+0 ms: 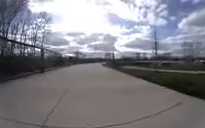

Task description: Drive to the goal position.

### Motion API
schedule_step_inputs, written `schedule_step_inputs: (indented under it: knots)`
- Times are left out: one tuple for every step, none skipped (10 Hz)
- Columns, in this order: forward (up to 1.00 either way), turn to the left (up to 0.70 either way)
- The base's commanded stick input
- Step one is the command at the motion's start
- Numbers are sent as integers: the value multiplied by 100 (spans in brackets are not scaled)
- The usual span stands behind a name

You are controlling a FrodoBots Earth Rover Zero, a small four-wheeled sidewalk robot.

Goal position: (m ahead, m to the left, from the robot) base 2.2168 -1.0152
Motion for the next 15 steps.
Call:
schedule_step_inputs:
  knots:
    - [91, 0]
    - [91, 0]
    - [91, 0]
    - [91, 0]
    - [91, 0]
    - [91, 4]
    - [91, 9]
    - [91, 13]
    - [91, 18]
    - [91, 23]
    - [91, 28]
    - [90, 24]
    - [90, 20]
    - [89, 16]
    - [88, 11]
